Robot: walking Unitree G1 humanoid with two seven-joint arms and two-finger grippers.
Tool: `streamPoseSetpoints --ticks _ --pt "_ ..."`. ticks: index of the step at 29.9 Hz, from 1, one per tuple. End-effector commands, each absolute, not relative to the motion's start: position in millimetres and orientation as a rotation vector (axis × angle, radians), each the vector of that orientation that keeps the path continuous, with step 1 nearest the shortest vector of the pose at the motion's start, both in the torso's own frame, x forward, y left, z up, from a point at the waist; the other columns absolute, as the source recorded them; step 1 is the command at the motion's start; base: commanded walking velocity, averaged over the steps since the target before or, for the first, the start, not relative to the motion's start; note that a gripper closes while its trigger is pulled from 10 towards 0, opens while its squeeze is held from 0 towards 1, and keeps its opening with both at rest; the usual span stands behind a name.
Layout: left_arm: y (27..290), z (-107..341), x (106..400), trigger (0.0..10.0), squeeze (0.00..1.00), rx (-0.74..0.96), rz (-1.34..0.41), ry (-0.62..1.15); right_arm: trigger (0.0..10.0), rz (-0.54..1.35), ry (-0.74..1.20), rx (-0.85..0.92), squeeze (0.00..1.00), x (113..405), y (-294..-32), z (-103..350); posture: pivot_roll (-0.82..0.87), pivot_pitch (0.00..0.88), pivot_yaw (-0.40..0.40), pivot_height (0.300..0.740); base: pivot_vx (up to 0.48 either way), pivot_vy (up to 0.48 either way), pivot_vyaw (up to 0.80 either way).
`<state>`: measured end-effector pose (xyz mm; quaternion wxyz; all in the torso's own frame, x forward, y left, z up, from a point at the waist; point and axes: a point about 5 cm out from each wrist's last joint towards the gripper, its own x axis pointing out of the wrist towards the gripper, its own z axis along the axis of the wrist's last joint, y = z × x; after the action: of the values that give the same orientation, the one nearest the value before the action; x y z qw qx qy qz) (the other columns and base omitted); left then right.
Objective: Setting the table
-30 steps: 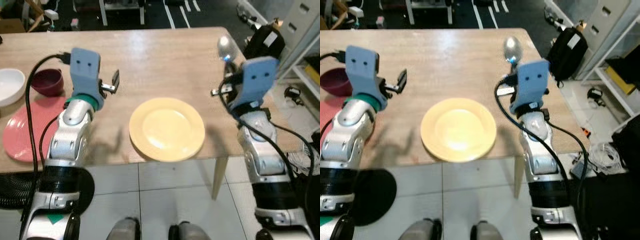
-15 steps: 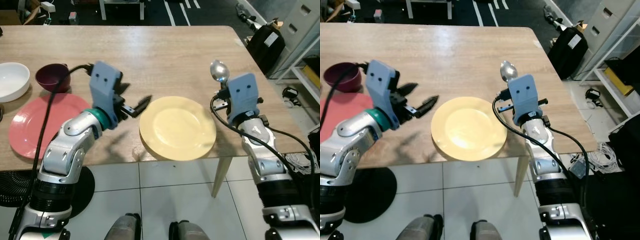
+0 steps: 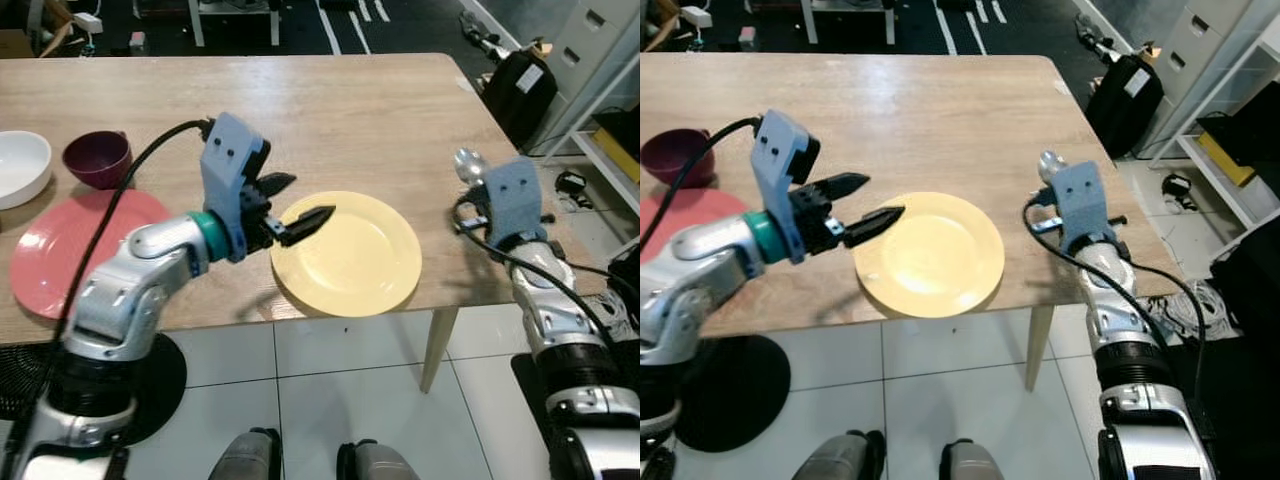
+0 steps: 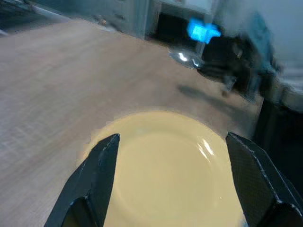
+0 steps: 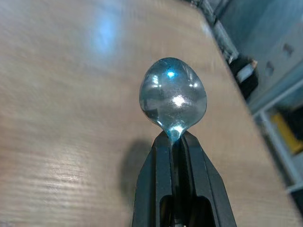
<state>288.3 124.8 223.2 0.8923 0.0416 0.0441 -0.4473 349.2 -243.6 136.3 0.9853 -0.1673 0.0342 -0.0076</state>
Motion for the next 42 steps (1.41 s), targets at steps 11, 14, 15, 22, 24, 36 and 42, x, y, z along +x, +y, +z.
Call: streamPoseSetpoints --ticks 11,14,15,22,24,36,42 --pt "165.4 215.1 263.9 10.0 0.0 0.247 -1.016 0.235 10.0 0.009 0.11 -0.243 0.0 350.1 -260.0 130.6 0.13 0.044 0.061 0.74 0.0 0.0 0.0" --pt "166.2 216.2 263.7 10.0 0.0 0.245 -1.012 0.241 10.0 0.023 0.114 -0.246 0.0 348.8 -261.5 129.4 0.12 0.048 0.063 0.74 0.0 0.0 0.0" --pt "166.2 216.9 263.3 10.0 0.0 0.243 -1.011 0.248 10.0 0.035 0.122 -0.255 0.0 347.4 -263.0 126.8 0.12 0.051 0.065 0.74 0.0 0.0 0.0" --pt "166.9 216.4 264.4 10.0 0.0 0.262 -1.005 0.25 10.0 0.039 0.138 -0.315 0.6 346.1 -267.8 122.8 0.11 0.051 0.067 0.74 0.0 0.0 0.0" --pt "167.2 216.3 264.5 10.0 0.0 0.261 -1.004 0.252 10.0 0.042 0.146 -0.319 0.6 345.1 -269.8 121.6 0.11 0.051 0.066 0.74 0.0 0.0 0.0" --pt "165.5 216.2 266.4 10.0 0.0 0.253 -0.998 0.245 10.0 0.031 0.136 -0.286 1.0 345.0 -273.1 123.8 0.1 0.044 0.063 0.74 0.0 0.0 0.0" --pt "161.8 216.3 267.9 10.0 0.0 0.229 -1.001 0.231 10.0 0.024 0.065 -0.185 0.0 344.1 -275.8 135.0 0.09 0.029 0.059 0.74 0.0 0.0 0.0"
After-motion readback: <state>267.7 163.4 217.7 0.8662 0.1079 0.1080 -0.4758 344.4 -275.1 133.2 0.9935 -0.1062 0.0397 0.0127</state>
